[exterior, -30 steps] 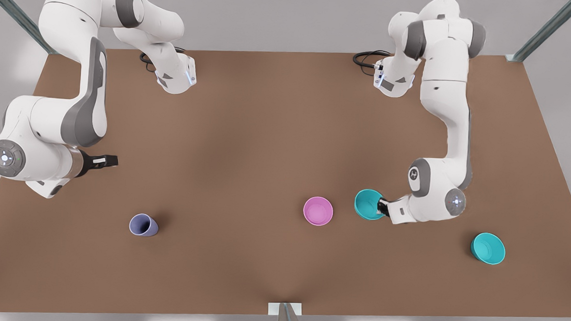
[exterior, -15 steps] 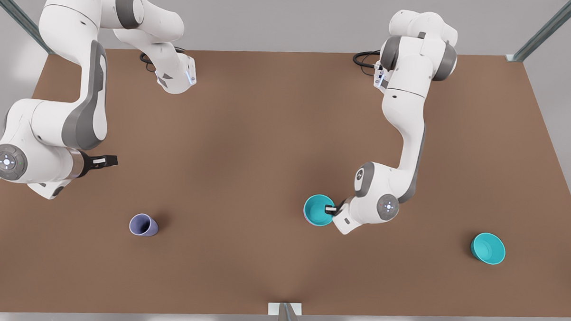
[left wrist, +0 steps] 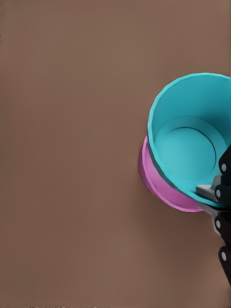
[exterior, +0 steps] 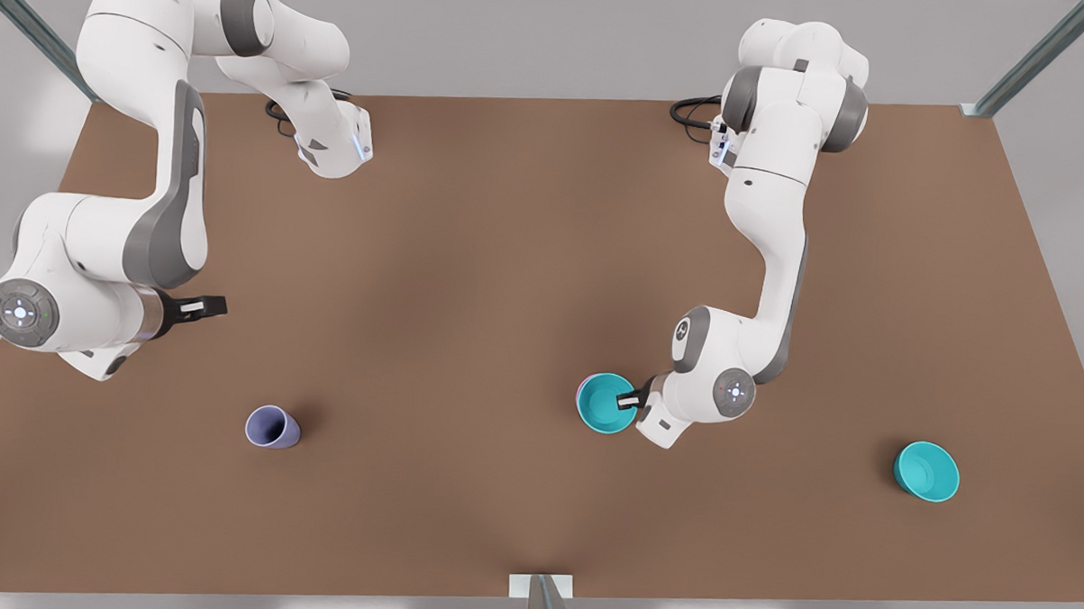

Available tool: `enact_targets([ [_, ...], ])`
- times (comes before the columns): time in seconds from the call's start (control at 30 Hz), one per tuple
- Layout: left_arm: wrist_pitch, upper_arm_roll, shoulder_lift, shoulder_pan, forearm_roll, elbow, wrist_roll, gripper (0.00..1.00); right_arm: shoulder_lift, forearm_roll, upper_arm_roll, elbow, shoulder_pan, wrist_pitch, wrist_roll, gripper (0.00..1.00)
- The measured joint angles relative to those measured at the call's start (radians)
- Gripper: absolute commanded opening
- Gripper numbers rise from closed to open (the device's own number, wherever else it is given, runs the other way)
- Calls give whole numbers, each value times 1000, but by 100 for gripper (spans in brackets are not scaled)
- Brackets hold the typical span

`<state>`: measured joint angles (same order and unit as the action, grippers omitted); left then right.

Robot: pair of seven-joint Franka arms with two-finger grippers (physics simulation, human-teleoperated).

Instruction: Stack the blue bowl on the pink bowl

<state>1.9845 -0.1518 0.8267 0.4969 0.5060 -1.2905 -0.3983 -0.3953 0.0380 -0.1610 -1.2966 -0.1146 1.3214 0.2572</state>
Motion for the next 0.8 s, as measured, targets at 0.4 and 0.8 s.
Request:
enact_targets([
  [0.4,-179,-174,-174,0,-29,19,-65,100,-10,-1,-6,0,-5,3,3,100],
  [0.8,-535,168,-659,-413,-496,-56,216,100,-2,0,-7,3,-5,17,4,100],
])
